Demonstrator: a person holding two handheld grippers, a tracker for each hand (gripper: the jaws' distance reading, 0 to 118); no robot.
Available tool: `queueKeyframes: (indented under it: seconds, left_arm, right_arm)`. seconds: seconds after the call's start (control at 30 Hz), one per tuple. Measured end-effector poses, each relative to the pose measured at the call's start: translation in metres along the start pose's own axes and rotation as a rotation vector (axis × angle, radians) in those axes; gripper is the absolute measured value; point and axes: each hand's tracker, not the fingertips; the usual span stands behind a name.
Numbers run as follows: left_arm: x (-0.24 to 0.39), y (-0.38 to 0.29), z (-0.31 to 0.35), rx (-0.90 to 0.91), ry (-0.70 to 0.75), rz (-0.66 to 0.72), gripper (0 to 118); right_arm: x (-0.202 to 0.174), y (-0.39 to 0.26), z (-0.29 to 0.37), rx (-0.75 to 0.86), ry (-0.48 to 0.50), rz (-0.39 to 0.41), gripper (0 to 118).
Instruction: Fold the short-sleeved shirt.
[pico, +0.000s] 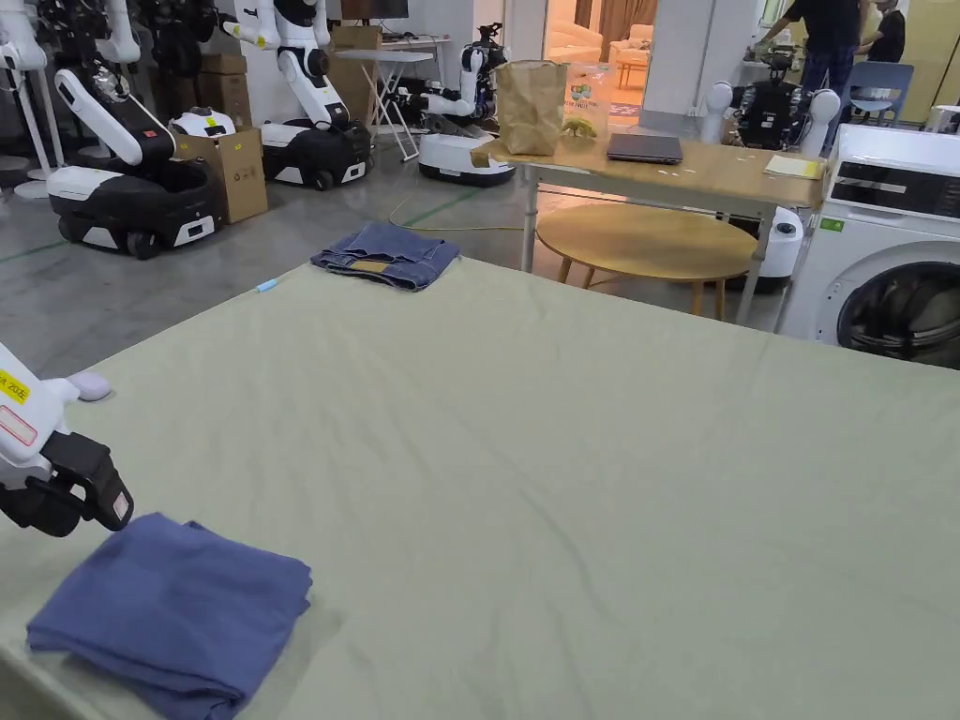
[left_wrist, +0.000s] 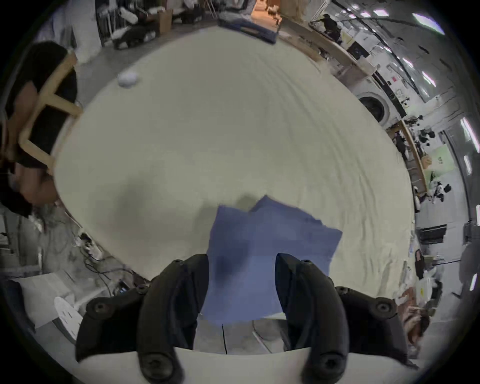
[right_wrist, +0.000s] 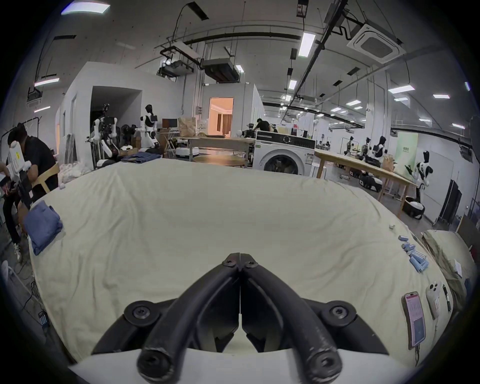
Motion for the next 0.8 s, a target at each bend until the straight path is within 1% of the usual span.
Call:
queueKeyframes:
  seconds: [0.03,0.1,0.13,0.2,0.27,0.37,0.47,0.5,0.57,0.63,0.7,0.73,0.8]
  left_arm:
    - [0.004,-0.002,0.004,0.032,-0.003,-0.007,52]
    - [0.022,-0.011,0.005,0.102,-0.052,-0.015,52]
    - [0.032,-0.016,0.002,0.11,-0.09,-0.028,52]
    - [0.058,-0.025,-0.01,0.132,-0.152,-0.09,52]
    - [0.09,-0.038,-0.025,0.146,-0.178,-0.167,52]
    - [0.148,-0.062,-0.053,0.163,-0.213,-0.242,52]
    - [0.213,-0.095,-0.07,0.324,-0.229,-0.401,51]
    - [0.233,-0.105,-0.074,0.393,-0.244,-0.445,47]
    - [0.268,-0.12,-0.08,0.48,-0.263,-0.476,46]
    - [0.295,-0.125,-0.088,0.579,-0.242,-0.519,43]
    - [0.323,-0.137,-0.094,0.696,-0.269,-0.484,40]
    - [0.335,-0.139,-0.098,0.732,-0.265,-0.509,40]
    - [0.362,-0.149,-0.103,0.841,-0.205,-0.526,35]
  right_arm:
    - [0.0,0.0,0.0,0.002,0.001,-0.001,0]
    - [0.002,0.0,-0.001,0.006,-0.001,-0.006,0]
    - [0.003,0.0,-0.001,0.006,0.0,-0.01,0]
    - [0.006,0.001,-0.002,0.004,0.001,-0.022,0]
    - [0.009,0.003,-0.001,0.004,-0.001,-0.032,0]
    - [0.014,0.007,0.001,0.012,-0.01,-0.044,0]
    - [0.019,0.012,0.004,0.017,-0.019,-0.052,0]
    - [0.021,0.013,0.005,0.019,-0.024,-0.052,0]
    - [0.024,0.017,0.007,0.02,-0.037,-0.056,0]
    - [0.028,0.02,0.008,0.028,-0.047,-0.064,0]
    - [0.031,0.023,0.008,0.036,-0.057,-0.075,0]
    - [0.032,0.024,0.009,0.043,-0.06,-0.084,0]
    - [0.033,0.028,0.011,0.06,-0.066,-0.1,0]
